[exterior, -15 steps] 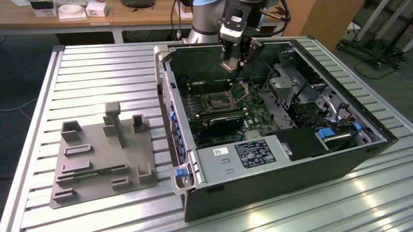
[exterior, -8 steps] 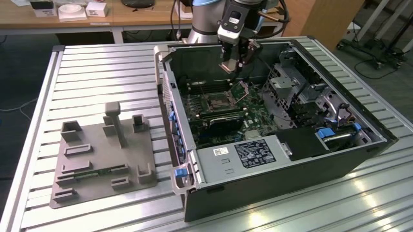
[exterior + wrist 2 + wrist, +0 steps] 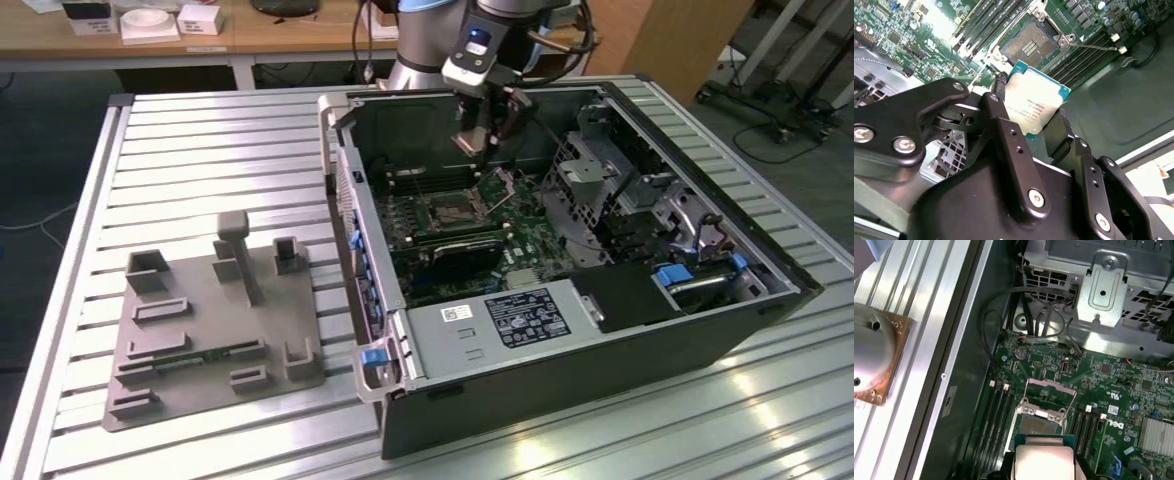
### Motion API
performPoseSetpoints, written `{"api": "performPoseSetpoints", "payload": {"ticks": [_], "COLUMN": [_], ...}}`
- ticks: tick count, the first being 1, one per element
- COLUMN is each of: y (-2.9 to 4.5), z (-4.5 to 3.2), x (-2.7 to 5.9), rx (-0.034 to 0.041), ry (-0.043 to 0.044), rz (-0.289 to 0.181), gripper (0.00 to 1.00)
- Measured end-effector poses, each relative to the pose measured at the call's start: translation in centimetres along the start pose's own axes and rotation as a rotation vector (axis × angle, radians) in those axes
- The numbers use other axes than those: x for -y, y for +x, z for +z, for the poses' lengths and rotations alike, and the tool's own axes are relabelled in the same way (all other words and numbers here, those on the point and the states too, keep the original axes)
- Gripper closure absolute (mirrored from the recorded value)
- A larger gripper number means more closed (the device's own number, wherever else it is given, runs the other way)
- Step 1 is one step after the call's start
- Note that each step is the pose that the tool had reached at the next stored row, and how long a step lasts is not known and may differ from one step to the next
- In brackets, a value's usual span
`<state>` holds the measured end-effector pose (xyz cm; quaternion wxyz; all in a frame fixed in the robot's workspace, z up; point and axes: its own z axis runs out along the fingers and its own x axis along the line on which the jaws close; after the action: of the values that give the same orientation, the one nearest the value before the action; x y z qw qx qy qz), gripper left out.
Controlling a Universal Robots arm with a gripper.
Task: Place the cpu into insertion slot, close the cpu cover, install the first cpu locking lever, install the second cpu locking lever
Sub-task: 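Place the cpu into insertion slot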
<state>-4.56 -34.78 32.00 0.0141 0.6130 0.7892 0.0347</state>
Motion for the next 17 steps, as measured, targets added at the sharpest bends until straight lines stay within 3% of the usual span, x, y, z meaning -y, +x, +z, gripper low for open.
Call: {"api": "performPoseSetpoints", "payload": {"ticks": [9,15,17], "y": [0.19,0.18,0.19], "z": [1.17,1.73,1.77], "x": [0.33,0.37,0.37], "rx": [0.0007,0.0071,0.0079], "ry": [0.0042,0.0024,0.0025], "rz": [0.025,0.117,0.126], "gripper": [0.46,0.46,0.46]}}
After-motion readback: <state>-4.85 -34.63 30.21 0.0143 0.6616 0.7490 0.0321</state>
